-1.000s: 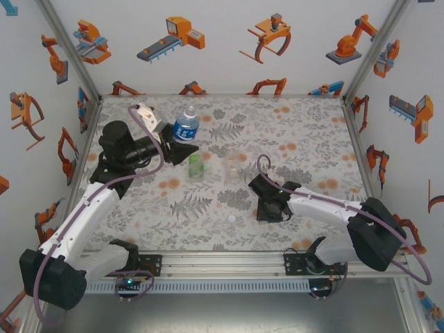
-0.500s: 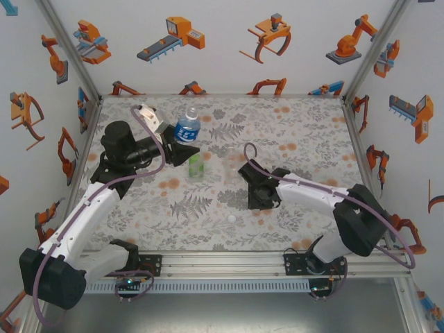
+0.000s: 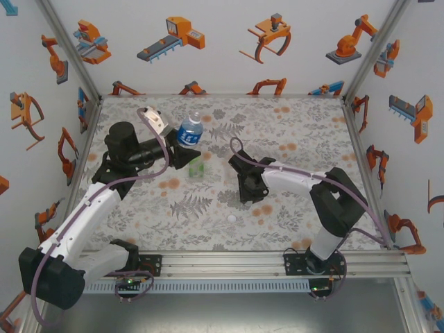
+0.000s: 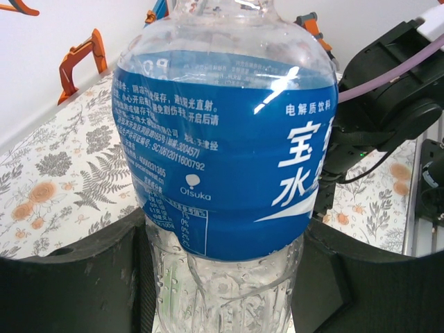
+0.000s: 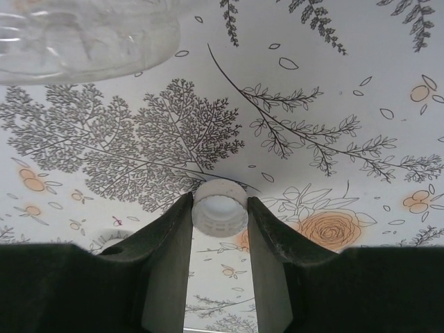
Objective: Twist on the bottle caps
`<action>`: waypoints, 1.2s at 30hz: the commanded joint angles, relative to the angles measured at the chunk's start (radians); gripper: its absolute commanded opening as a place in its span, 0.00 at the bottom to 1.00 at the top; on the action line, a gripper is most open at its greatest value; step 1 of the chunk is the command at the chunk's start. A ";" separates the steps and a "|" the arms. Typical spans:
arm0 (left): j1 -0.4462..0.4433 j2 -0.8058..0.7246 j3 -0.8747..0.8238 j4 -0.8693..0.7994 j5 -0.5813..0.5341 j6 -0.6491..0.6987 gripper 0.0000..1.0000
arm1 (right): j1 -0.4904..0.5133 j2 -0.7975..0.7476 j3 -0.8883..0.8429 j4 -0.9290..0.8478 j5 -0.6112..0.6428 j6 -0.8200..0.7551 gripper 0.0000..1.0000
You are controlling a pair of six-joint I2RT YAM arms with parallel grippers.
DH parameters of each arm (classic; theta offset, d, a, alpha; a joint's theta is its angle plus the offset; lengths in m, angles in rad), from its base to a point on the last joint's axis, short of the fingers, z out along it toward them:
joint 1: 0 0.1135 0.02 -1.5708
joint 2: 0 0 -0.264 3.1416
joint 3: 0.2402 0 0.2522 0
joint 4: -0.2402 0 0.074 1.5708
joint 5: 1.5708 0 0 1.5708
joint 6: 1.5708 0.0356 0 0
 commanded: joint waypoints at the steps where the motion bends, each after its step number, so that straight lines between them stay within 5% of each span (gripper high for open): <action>1: -0.008 0.001 0.031 -0.013 0.002 0.028 0.04 | -0.005 0.016 0.020 -0.004 -0.021 -0.014 0.37; 9: -0.012 0.014 0.048 -0.046 -0.001 0.038 0.04 | -0.005 -0.031 0.033 -0.029 -0.003 -0.010 0.44; 36: -0.019 0.044 0.065 -0.069 -0.002 0.036 0.09 | -0.003 -0.053 0.006 0.001 -0.027 0.020 0.44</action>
